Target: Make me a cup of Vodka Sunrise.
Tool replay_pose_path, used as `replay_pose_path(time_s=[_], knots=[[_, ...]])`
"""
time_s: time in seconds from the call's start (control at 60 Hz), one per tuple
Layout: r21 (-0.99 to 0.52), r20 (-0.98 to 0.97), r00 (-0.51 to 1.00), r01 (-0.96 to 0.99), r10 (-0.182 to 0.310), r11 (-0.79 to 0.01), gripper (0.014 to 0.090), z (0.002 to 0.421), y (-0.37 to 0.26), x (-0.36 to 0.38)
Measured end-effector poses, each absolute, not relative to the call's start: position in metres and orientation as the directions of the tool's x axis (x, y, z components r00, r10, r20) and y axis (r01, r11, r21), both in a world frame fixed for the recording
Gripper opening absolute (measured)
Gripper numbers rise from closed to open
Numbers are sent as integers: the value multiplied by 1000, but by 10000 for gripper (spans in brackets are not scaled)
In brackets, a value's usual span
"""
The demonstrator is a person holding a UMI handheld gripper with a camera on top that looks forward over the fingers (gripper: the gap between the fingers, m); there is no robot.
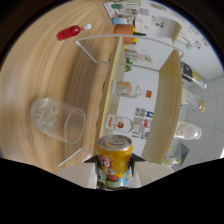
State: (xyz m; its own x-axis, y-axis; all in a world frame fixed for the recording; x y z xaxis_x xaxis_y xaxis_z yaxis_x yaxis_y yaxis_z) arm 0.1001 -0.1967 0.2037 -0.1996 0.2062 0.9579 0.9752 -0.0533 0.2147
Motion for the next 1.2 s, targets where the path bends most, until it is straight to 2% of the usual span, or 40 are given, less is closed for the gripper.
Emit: replay_pose_path(time_s=[0.183, 0.267, 0.367, 0.483, 0.55, 0.617, 0.683, 0.75, 0.833, 0.917, 1.0, 1.2], knots=[[507, 842, -508, 860, 183, 51, 505, 197, -197, 89], [527, 831, -526, 849, 180, 47, 507, 194, -199, 88], [482, 859, -479, 876, 183, 33, 505, 198, -199, 89], [292, 944, -289, 956, 159, 4, 505, 218, -205, 79], [86, 990, -82, 996, 117, -25, 507, 242, -206, 74], [-194, 978, 196, 980, 71, -39, 506, 271, -209, 71], [-463, 886, 464, 885, 13, -46, 511, 301, -215, 79], [-697, 717, 697, 716, -12, -34, 511, 324, -220, 92], [-878, 478, 877, 478, -33, -16, 510, 337, -229, 121], [-968, 249, 968, 248, -44, -25, 510, 327, -232, 156], [-993, 109, 991, 106, -71, -50, 511, 301, -236, 194], [-971, -98, 987, -123, -130, -206, 509, 184, -230, 263]])
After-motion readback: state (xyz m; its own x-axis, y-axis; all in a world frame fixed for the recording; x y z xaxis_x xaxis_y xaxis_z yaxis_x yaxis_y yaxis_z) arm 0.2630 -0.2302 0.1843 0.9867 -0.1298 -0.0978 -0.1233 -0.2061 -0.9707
